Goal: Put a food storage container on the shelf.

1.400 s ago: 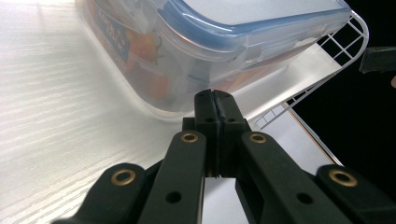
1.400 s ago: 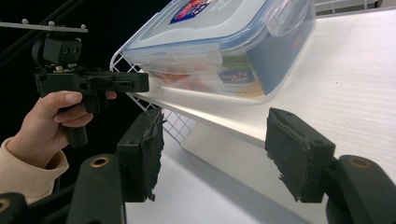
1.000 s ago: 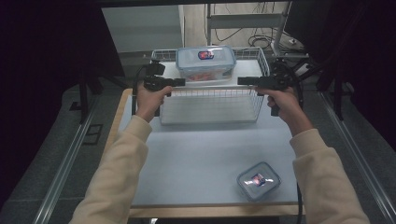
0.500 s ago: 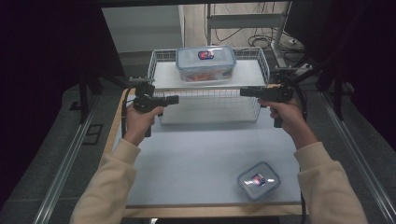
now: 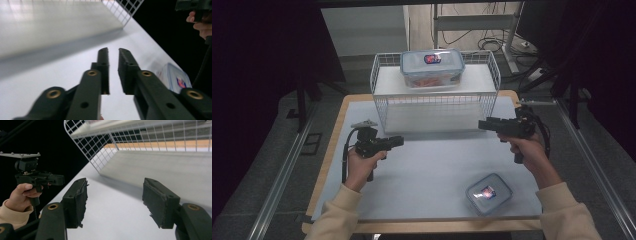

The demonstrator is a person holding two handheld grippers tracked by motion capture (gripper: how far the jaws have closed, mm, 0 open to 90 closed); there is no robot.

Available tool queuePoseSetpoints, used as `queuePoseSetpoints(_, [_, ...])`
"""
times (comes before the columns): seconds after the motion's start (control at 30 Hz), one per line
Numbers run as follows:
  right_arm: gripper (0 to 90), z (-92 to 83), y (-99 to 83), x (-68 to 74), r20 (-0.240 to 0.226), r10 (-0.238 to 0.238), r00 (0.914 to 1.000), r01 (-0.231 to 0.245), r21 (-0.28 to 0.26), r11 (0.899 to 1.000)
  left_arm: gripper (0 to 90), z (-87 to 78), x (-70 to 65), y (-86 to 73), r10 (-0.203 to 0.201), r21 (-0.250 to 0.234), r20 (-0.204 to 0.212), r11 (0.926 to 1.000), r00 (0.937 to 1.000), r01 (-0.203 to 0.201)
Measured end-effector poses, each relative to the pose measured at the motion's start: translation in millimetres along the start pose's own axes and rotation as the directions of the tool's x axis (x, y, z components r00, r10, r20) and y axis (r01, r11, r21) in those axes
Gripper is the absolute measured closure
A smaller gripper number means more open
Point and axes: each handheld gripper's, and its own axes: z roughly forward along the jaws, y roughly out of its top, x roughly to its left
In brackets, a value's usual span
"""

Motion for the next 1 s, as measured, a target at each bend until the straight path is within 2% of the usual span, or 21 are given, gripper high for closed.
queuePoseSetpoints(0.23, [35.2,-5.7,-34.7,-4.3,0.018,0.003,0.9998,-0.003,0.030,1.000,52.2,4.2,0.0,-23.6,-0.008,0.015,-0.019,0.9999,0.9998,0.008])
queuePoseSetpoints(0.37, [34.9,-8.7,-49.2,-6.6,0.029,0.004,0.9996,-0.005,0.040,0.999,42.5,6.2,0.6,-32.9,0.010,0.039,-0.048,0.9992,0.9988,-0.008])
queuePoseSetpoints(0.47, [34.6,-11.8,-57.8,-6.5,0.034,0.005,0.9994,-0.006,0.041,0.999,37.3,4.5,0.7,-35.7,0.002,0.034,-0.046,0.9994,0.9989,-0.001])
queuePoseSetpoints(0.63, [34.4,-16.3,-69.7,-5.7,0.038,0.000,0.9993,-0.001,0.042,0.999,33.3,2.9,0.9,-39.2,0.002,0.030,-0.062,0.9995,0.9981,0.000])
queuePoseSetpoints(0.73, [34.1,-15.8,-74.1,-5.4,0.048,-0.005,0.9988,0.002,0.064,0.998,31.4,3.7,0.6,-41.5,-0.001,0.038,-0.068,0.9993,0.9977,0.004])
queuePoseSetpoints(1.0, [33.2,-18.9,-83.5,-2.4,0.048,-0.011,0.9988,0.007,0.085,0.996,29.2,3.2,2.2,-46.1,-0.011,0.051,-0.071,0.9986,0.9974,0.015])
